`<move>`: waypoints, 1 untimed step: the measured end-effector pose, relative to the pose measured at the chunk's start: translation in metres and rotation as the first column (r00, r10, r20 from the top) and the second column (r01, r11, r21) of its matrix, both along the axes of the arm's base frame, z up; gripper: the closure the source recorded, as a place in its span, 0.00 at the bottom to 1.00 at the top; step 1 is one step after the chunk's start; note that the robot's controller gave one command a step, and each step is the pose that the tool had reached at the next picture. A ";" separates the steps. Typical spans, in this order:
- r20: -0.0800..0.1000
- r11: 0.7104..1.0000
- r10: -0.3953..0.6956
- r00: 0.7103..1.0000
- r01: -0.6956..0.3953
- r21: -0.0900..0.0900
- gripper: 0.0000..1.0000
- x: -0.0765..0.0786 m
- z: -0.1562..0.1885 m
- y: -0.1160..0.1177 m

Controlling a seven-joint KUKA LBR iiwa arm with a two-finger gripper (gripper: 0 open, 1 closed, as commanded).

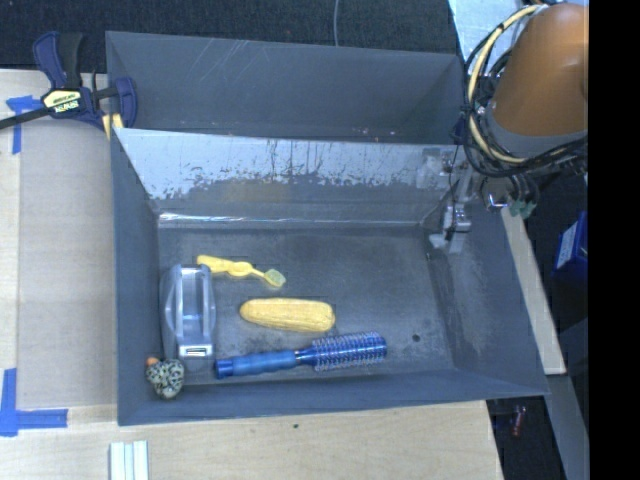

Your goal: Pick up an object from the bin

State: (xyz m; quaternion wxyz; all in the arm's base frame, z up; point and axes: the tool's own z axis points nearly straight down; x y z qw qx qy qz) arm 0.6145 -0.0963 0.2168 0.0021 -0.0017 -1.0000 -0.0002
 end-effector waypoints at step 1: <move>0.009 1.000 0.003 1.000 -0.003 -0.001 0.00 0.002 0.005 0.001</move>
Offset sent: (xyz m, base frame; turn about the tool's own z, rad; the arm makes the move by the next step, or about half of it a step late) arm -0.0443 0.0289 -0.1179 0.1476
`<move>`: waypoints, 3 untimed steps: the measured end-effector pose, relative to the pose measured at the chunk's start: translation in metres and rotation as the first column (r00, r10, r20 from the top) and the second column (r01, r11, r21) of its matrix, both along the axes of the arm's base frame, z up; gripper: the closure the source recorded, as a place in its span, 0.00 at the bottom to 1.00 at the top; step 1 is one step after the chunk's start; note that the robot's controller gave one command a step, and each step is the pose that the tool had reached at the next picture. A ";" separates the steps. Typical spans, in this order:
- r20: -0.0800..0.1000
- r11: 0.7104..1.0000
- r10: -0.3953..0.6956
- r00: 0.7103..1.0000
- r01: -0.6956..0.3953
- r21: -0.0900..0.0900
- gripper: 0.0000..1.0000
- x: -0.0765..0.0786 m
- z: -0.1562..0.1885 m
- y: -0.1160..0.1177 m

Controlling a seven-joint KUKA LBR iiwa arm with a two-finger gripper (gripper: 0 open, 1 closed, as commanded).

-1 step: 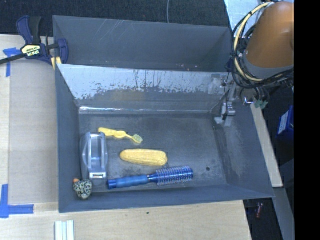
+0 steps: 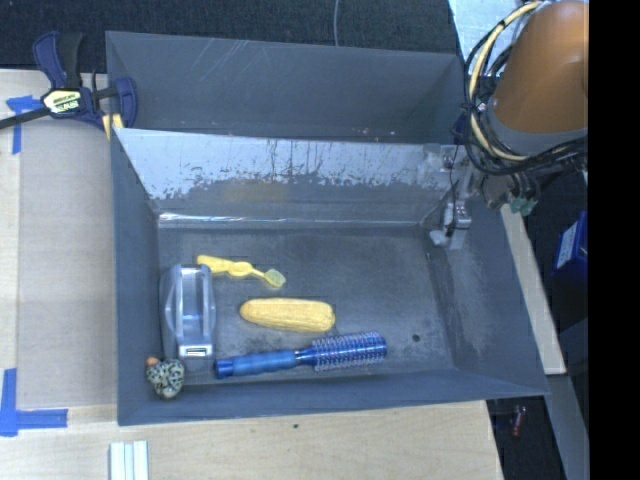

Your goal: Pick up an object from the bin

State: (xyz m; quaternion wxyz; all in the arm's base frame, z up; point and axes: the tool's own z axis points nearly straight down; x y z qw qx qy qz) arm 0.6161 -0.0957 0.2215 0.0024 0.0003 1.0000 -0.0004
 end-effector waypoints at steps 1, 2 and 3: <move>0.003 0.997 -0.083 0.997 0.083 0.000 0.00 -0.024 -0.065 0.015; 0.014 0.999 -0.035 0.999 0.035 -0.002 0.00 -0.034 -0.137 0.051; 0.012 0.983 -0.182 0.983 0.182 0.001 0.00 -0.066 -0.147 0.024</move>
Offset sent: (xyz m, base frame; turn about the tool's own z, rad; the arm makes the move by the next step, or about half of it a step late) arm -0.0353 0.0527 -0.1367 0.0359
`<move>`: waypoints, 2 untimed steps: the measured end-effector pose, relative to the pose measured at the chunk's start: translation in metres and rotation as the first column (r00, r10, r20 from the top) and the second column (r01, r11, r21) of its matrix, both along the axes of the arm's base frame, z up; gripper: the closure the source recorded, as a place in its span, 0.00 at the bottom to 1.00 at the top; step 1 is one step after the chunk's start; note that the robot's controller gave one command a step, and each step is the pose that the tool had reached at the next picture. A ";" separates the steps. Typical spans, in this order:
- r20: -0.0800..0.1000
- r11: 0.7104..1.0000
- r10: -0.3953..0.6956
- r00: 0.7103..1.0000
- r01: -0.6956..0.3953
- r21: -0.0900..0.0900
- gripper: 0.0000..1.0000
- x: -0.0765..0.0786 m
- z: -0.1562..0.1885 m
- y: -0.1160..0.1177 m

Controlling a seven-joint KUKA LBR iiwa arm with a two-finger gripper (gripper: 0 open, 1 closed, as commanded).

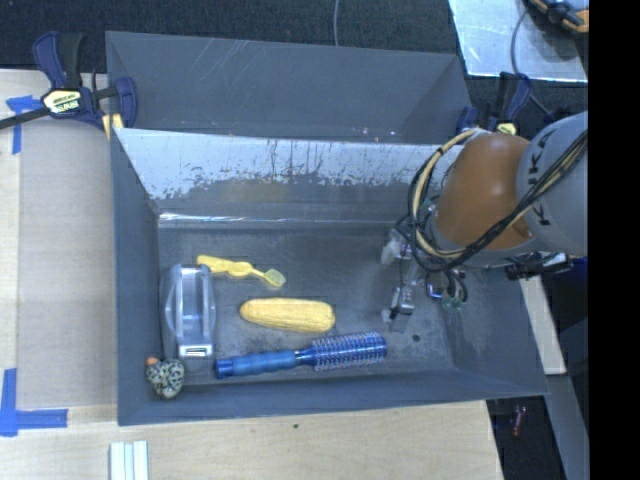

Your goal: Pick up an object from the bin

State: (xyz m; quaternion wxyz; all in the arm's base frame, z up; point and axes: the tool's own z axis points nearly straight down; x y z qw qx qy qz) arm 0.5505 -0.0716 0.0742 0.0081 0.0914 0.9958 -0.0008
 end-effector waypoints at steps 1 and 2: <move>0.001 0.993 0.114 0.993 -0.114 -0.003 0.00 -0.031 0.003 0.057; 0.016 0.999 0.045 0.999 -0.045 -0.005 0.00 -0.054 0.013 0.108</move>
Offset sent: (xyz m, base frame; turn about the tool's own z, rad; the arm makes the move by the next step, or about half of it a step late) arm -0.0587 0.1073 0.0098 -0.0434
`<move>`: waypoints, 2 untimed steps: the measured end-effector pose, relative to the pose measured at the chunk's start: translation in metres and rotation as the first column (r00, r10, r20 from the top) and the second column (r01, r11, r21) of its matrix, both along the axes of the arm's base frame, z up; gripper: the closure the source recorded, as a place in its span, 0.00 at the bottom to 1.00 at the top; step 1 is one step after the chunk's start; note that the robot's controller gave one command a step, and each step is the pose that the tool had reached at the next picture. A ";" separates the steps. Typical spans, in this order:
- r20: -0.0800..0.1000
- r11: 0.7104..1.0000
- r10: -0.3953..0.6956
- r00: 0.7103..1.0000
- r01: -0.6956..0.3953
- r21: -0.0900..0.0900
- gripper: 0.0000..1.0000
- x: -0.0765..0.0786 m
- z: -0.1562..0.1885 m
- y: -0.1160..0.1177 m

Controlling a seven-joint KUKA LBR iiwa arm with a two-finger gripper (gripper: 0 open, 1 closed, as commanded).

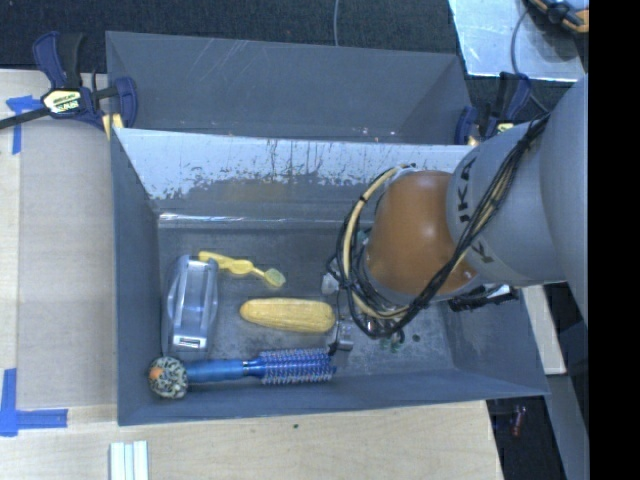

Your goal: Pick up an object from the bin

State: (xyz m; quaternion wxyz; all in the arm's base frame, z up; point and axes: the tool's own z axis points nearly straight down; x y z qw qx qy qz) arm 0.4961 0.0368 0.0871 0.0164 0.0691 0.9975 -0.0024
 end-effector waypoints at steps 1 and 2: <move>0.006 1.000 -0.026 1.000 0.026 -0.004 0.00 -0.002 -0.004 0.027; 0.014 0.986 0.164 0.986 -0.163 -0.014 0.00 0.007 -0.011 0.042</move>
Offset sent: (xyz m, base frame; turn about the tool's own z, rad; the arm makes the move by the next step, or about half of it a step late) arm 0.0042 0.0488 -0.0171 -0.1754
